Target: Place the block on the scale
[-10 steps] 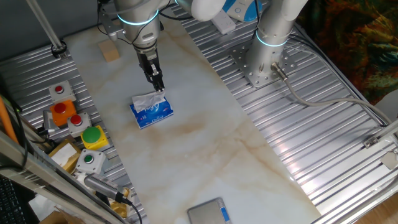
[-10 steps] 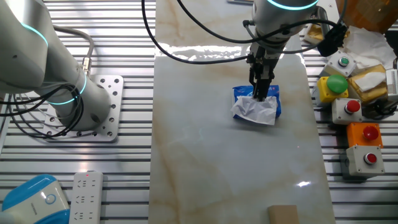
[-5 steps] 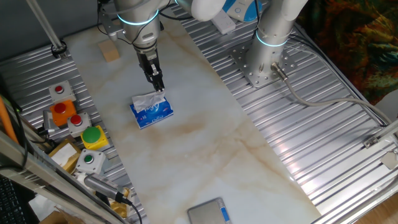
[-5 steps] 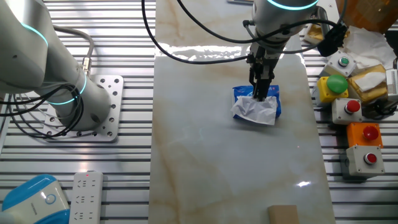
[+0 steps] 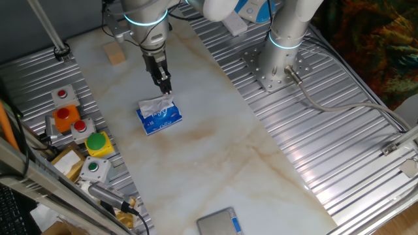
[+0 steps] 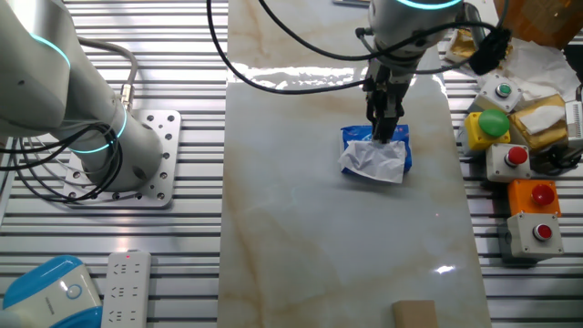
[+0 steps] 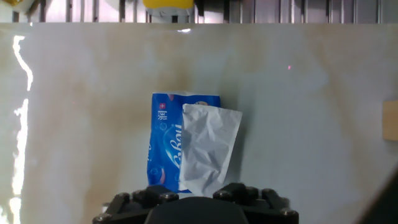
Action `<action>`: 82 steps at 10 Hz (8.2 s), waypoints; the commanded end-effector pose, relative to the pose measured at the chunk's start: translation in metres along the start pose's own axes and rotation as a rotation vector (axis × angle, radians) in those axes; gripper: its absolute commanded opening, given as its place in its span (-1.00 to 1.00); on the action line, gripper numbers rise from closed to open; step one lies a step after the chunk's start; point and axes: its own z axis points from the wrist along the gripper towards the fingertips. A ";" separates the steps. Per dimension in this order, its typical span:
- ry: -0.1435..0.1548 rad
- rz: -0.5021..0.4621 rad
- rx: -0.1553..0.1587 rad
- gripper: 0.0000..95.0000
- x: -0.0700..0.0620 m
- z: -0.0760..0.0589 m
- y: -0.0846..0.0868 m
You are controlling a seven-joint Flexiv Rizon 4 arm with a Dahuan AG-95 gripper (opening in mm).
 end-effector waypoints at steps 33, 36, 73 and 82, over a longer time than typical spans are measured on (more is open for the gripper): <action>0.030 -0.050 -0.046 -1.00 -0.028 -0.032 -0.124; 0.028 -0.079 -0.017 -1.00 -0.028 -0.032 -0.165; 0.076 0.191 0.052 -1.00 -0.042 -0.039 -0.225; 0.095 0.200 0.046 -1.00 -0.041 -0.036 -0.225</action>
